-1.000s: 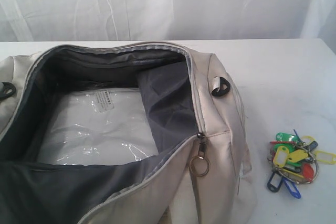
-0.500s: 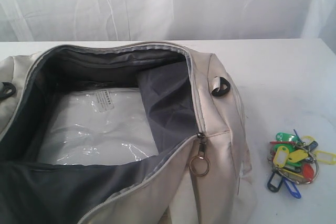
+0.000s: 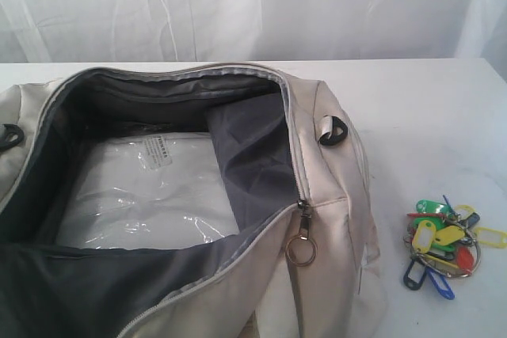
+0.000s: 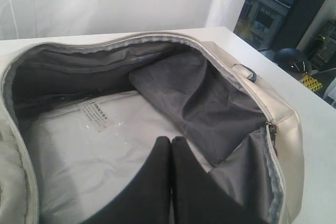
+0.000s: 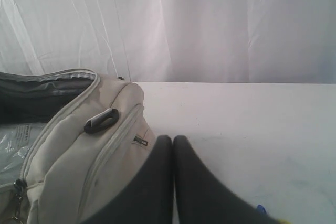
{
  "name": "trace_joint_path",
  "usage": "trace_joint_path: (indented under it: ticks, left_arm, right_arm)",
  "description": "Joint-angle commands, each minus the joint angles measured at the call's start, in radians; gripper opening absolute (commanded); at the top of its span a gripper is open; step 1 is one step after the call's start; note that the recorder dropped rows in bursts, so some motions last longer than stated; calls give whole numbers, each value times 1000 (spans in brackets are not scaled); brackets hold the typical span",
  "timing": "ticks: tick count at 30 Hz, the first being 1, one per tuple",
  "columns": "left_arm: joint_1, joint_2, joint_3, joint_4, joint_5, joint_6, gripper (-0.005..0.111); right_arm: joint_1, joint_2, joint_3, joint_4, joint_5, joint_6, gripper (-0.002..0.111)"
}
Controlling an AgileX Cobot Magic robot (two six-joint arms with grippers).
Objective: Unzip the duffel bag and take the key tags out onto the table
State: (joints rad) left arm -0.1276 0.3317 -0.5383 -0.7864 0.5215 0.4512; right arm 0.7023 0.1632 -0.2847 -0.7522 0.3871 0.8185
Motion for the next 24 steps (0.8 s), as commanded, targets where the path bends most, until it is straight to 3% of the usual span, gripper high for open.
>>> trace_joint_path:
  ticks: [1,24]
  left_arm:
    - [-2,-6,6,-11,-3,3,0]
    - [-2,-6,6,-7,-7,57,0]
  right_arm:
    - [-5,-4,7,-4,-1,-10,0]
    - [-5,-4,7,-4,-1,-10,0]
